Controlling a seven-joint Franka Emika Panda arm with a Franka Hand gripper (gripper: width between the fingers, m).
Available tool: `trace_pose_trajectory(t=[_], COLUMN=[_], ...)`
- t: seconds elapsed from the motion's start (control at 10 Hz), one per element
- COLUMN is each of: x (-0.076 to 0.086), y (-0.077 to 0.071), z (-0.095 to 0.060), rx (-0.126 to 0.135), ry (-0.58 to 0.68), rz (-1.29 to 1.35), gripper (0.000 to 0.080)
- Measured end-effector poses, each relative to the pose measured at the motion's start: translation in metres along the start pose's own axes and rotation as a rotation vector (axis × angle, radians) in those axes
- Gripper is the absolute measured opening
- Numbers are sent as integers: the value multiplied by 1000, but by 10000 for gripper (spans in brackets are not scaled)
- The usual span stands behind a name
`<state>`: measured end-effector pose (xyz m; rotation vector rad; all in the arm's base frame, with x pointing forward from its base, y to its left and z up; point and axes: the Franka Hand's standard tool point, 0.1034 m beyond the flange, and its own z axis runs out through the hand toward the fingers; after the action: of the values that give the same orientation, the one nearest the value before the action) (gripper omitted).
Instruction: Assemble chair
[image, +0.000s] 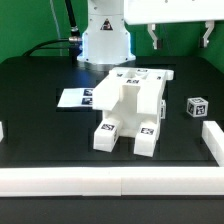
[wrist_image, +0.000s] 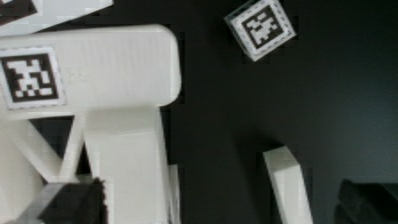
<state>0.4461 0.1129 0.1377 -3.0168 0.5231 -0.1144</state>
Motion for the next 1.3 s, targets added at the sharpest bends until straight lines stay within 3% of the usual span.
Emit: trace_pose_trajectory(t=[0.2,0.3,0.4,0.7,0.8,1.3], x=[-5,-31,-55,-86,-84,-38], y=[-1,1,5,9,10,18], z=[2,9,16,47,53,58], rx=[3,8,-11,-30,-37,-33], ry=[7,18,14,30,26,47], rz=[10,14,13,10,-9,-75], gripper=[649,649,649,649,649,649])
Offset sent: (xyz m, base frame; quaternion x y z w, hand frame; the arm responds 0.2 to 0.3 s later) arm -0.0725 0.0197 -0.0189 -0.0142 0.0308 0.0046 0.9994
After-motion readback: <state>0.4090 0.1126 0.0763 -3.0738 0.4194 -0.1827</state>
